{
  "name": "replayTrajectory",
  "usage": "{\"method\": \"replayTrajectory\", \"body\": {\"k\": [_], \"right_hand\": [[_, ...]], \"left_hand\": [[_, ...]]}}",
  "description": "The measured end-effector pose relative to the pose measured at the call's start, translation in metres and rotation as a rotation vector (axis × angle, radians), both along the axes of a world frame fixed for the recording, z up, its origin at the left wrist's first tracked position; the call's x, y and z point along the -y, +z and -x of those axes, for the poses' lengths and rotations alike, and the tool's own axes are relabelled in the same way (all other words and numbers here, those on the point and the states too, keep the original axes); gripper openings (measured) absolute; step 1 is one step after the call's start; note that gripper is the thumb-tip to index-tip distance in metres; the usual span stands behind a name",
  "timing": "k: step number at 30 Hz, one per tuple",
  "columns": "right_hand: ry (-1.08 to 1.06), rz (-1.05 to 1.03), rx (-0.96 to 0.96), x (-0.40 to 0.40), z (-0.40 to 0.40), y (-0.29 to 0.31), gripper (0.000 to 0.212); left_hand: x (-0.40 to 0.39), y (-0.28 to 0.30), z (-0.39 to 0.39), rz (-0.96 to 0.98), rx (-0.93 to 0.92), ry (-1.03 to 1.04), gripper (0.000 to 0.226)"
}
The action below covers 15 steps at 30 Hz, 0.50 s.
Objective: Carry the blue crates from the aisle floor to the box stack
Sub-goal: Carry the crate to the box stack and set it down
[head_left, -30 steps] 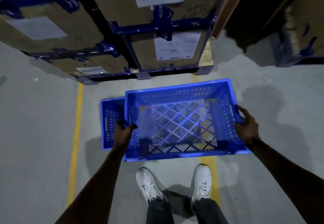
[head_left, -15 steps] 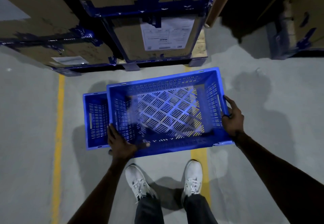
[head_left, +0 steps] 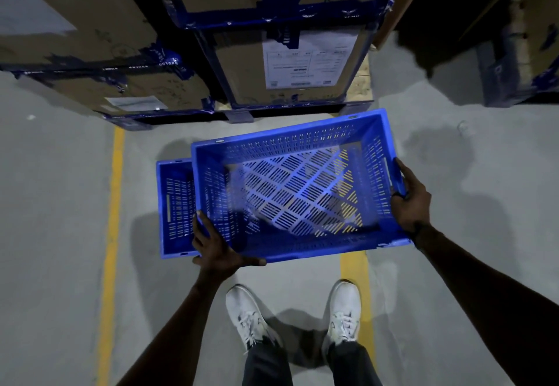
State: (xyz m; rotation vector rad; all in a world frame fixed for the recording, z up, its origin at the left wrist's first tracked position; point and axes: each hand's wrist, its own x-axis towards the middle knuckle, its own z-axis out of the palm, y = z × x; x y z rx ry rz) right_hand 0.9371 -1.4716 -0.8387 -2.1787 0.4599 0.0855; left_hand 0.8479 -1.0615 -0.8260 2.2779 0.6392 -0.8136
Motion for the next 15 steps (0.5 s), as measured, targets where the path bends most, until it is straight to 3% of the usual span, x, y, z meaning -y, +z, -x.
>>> {"method": "replayTrajectory", "body": {"k": [15], "right_hand": [[0.083,0.012,-0.065,-0.061,0.011,0.001,0.076]], "left_hand": [[-0.057,0.000,-0.002,-0.056,0.005,0.056,0.192]]}}
